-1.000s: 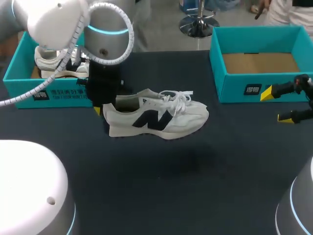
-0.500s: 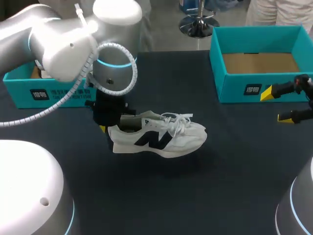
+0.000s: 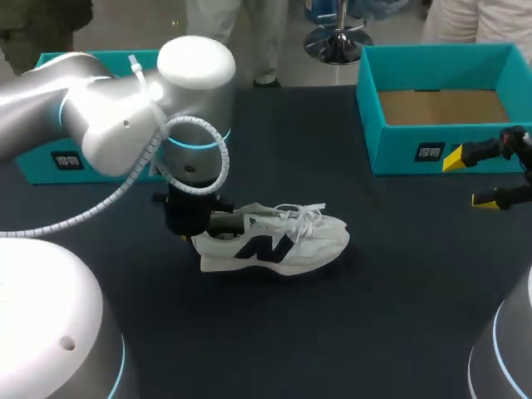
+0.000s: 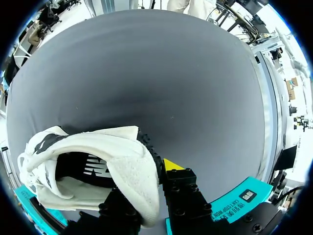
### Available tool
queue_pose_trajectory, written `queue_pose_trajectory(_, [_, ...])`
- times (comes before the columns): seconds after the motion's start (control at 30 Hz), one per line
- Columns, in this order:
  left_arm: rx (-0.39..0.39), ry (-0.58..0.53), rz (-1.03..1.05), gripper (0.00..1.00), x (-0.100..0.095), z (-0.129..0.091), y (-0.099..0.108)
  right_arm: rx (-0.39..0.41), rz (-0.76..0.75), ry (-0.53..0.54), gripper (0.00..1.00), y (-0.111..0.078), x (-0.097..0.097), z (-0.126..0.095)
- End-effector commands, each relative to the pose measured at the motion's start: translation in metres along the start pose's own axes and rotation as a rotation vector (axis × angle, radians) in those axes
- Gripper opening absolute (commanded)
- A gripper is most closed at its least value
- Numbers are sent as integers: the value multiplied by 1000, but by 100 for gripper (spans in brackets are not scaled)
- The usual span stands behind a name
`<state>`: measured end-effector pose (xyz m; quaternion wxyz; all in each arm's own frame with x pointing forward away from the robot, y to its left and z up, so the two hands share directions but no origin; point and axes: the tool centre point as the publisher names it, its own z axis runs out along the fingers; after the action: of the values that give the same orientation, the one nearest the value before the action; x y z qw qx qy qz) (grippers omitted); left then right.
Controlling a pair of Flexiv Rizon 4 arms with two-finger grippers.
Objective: Take the shoe out of the shoebox, open the shoe tongue, remove and reinsert the insole, then place the shoe into the shoebox
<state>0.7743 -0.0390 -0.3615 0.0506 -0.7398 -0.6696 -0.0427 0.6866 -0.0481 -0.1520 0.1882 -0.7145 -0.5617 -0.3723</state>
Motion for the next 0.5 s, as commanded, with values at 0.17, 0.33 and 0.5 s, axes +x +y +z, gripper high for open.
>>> queue_pose_trajectory(0.17, [11, 6, -14, 0, -14, 24, 5, -3, 1, -2, 100, -2, 0, 0])
queue_pose_trajectory(0.33, [23, 11, -18, 0, -17, 29, 4, -3, 1, -2, 100, -2, 0, 0])
queue_pose_trajectory(0.5, [36, 17, -14, 40, -20, 32, 1, -3, 1, -2, 100, -2, 0, 0])
